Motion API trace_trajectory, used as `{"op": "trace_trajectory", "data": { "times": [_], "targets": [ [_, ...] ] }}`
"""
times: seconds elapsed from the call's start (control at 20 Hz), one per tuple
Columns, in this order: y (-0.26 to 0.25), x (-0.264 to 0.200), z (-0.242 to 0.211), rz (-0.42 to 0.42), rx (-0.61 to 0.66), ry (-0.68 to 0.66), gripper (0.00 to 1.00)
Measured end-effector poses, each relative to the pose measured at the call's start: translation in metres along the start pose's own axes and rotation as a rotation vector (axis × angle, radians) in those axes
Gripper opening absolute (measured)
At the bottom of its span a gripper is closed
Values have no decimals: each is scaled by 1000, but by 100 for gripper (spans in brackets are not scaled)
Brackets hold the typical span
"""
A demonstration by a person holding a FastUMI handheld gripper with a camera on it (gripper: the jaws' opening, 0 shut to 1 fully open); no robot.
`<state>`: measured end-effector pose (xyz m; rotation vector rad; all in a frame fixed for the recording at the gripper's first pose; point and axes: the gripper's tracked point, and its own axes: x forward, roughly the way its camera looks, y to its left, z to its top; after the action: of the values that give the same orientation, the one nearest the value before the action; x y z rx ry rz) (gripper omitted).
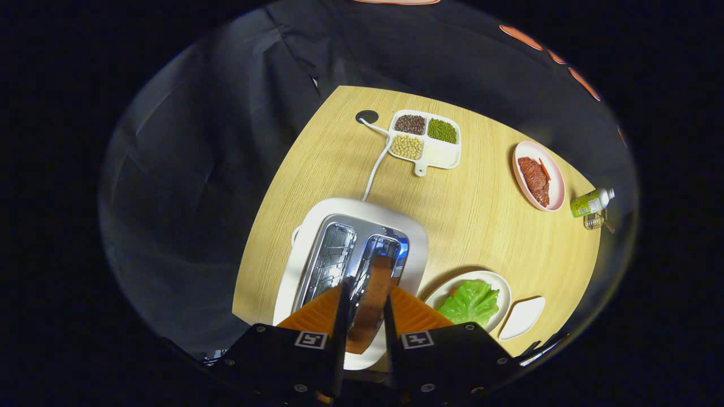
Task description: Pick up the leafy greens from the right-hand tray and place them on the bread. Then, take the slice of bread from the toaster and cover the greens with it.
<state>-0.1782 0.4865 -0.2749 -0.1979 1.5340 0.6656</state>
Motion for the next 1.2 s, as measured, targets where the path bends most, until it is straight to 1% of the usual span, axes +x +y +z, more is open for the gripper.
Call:
{"op": "trace_trajectory", "data": {
  "times": [0.05,0.1,0.15,0.3,0.45,0.8,1.0,1.2],
  "targets": [
    [-2,0,-2,-5,10,5,27],
    [-1,-1,-2,0,18,6,19],
    [-1,-2,-1,6,29,4,17],
    [2,-11,4,67,45,-31,12],
    [-5,-34,5,127,59,-80,11],
    [-30,-98,0,327,134,-219,9],
    [-64,-113,-17,380,158,-275,9],
    [-107,-104,-41,403,224,-285,9]
  ]
}}
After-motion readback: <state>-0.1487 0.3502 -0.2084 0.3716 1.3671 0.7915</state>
